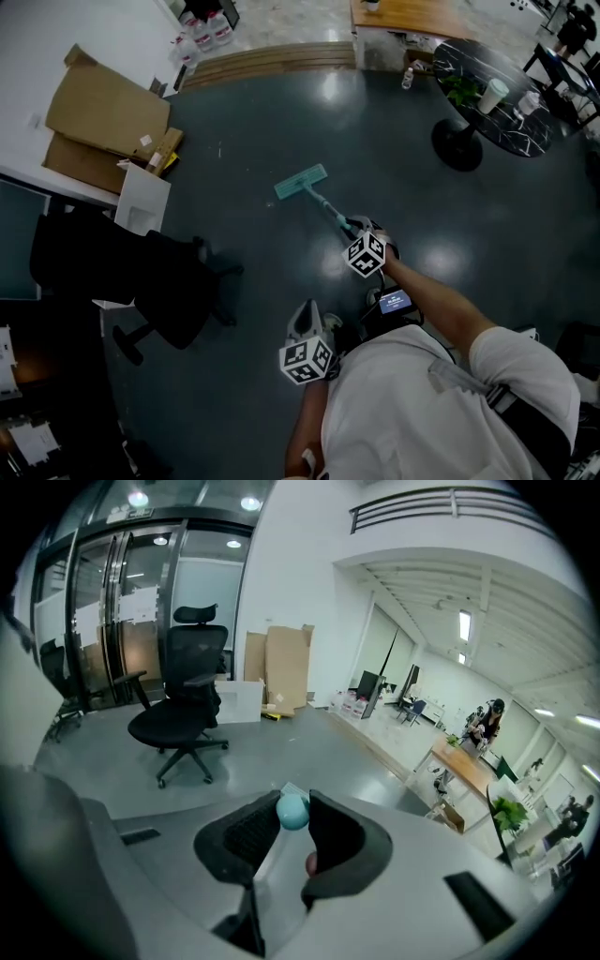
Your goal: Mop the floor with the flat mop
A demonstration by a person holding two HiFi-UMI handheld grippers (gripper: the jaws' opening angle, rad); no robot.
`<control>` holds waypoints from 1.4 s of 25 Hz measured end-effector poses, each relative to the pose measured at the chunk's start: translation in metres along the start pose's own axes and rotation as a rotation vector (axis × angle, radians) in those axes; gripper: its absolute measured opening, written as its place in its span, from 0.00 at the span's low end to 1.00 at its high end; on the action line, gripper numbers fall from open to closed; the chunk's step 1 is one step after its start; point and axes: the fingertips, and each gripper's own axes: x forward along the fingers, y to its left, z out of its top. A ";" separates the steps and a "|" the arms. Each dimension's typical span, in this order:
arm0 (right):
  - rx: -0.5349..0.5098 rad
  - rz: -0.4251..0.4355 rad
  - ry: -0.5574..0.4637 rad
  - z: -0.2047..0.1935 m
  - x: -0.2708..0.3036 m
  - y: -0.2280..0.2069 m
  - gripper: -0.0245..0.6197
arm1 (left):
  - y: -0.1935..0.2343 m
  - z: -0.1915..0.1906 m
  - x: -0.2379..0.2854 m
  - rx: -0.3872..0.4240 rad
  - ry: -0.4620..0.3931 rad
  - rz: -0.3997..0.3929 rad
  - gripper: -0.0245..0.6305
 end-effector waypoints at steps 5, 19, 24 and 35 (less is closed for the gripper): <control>0.026 0.015 -0.014 -0.002 -0.091 0.010 0.19 | -0.008 0.017 0.003 0.042 -0.047 -0.034 0.04; 0.105 0.021 -0.067 0.011 -0.148 0.010 0.19 | -0.027 0.033 0.015 0.072 -0.078 -0.106 0.04; 0.121 0.019 -0.079 0.018 -0.144 -0.003 0.19 | -0.028 0.040 0.017 0.078 -0.090 -0.107 0.04; 0.098 0.036 -0.088 0.027 -0.140 -0.003 0.19 | -0.026 0.042 0.020 0.065 -0.094 -0.098 0.04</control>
